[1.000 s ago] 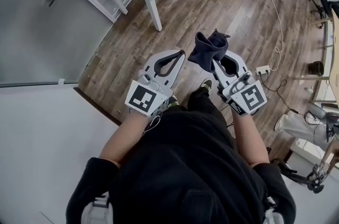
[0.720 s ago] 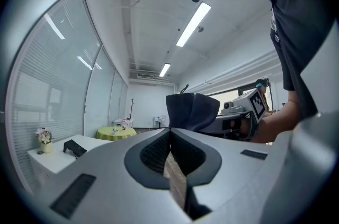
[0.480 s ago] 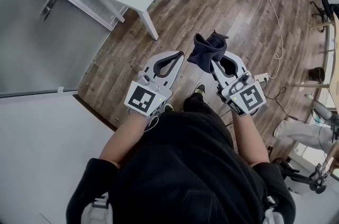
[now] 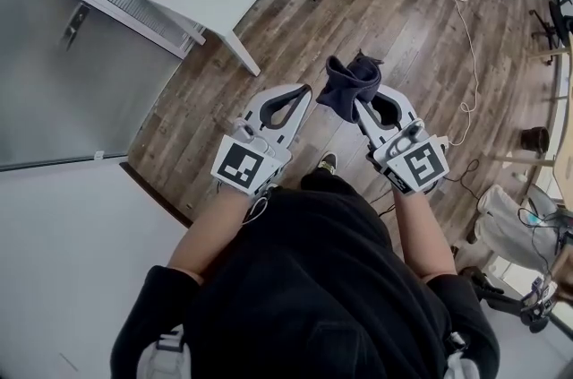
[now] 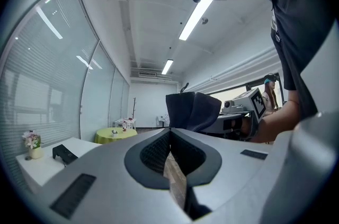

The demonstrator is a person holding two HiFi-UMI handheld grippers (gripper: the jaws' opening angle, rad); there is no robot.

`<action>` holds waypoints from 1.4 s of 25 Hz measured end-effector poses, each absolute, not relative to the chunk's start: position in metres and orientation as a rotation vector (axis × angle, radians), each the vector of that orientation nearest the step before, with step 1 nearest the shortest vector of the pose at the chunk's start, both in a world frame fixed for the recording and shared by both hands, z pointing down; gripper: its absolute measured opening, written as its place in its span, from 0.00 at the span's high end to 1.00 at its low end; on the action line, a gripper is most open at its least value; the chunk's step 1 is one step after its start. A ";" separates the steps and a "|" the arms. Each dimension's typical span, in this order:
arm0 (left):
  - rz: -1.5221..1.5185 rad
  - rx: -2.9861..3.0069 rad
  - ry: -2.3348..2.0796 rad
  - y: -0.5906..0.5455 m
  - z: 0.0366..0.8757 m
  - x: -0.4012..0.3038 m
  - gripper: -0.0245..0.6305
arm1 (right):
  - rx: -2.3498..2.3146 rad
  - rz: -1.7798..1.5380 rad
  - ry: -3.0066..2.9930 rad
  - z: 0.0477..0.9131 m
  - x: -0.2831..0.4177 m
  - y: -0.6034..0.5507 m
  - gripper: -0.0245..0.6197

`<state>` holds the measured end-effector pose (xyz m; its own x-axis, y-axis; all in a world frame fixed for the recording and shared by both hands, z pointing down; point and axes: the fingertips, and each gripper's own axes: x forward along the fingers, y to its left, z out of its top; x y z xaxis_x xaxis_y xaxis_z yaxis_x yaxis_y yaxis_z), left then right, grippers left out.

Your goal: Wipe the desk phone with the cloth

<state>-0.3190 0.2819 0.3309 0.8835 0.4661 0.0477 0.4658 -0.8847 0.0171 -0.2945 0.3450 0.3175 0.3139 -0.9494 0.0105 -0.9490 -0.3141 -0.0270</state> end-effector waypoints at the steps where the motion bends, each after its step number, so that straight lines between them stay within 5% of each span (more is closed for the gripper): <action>1: 0.085 3.051 0.765 0.285 0.334 -0.316 0.95 | -2.533 -0.037 1.832 0.319 -0.291 0.347 0.85; 17: 0.109 3.070 0.727 0.333 0.331 -0.239 0.95 | -2.519 -0.024 1.838 0.317 -0.213 0.394 0.85; 35: 0.071 3.021 0.790 0.261 0.339 -0.111 0.95 | -2.588 -0.054 1.806 0.323 -0.094 0.319 0.85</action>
